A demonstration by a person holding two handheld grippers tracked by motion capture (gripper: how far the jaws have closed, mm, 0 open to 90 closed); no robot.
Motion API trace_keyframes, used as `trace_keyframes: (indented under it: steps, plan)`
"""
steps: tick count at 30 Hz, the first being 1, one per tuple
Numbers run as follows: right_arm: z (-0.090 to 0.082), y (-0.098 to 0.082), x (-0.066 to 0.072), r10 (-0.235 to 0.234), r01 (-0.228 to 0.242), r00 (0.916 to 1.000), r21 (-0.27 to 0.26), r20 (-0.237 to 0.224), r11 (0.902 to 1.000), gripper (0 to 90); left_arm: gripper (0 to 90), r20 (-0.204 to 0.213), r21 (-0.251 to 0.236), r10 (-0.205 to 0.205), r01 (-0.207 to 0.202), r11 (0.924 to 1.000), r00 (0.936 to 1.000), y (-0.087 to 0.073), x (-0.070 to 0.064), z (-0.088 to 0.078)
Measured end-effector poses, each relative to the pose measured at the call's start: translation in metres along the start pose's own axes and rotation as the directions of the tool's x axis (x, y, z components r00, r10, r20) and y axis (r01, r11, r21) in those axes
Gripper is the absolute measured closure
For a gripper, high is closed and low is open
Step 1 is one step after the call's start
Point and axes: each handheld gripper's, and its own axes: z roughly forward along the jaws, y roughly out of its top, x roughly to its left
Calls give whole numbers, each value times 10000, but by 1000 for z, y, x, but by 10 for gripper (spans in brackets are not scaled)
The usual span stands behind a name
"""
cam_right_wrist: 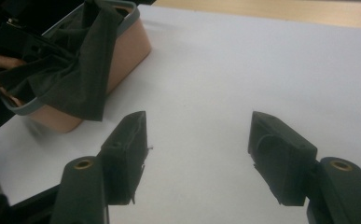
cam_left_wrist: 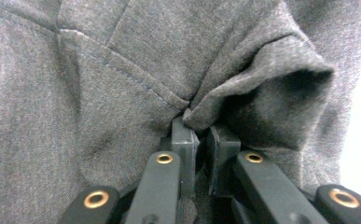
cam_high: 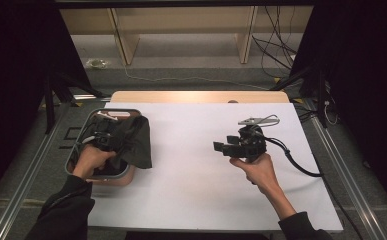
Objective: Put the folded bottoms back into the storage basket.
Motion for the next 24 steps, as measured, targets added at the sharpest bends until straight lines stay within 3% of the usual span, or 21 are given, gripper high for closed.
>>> trace_keyframes:
  steps: [8, 11, 16, 21, 24]
  plan:
    - [0, -13, -1, -153, 152, 9998, 111, 110, 9998, 376, 830, -1027, 498, 386, -336, 9982, 9940, 4, -4, 22]
    - [1, -16, 1, -291, 285, 9994, 269, 196, 9992, 376, 830, -899, 460, 71, -30, 9989, 9959, 4, 1, 30]
    - [3, -23, 1, -401, 386, 9988, 475, 298, 9981, 376, 815, -983, 343, -13, 47, 9994, 9952, 3, -1, 26]
    - [0, -25, -1, -381, 365, 9986, 442, 358, 9984, 377, 755, -1036, 167, 25, -8, 9999, 9946, 3, -3, 13]
    - [-2, -27, -4, -305, 289, 9989, 431, 362, 9987, 377, 691, -801, -41, -80, 77, 10000, 9968, 4, -2, -1]
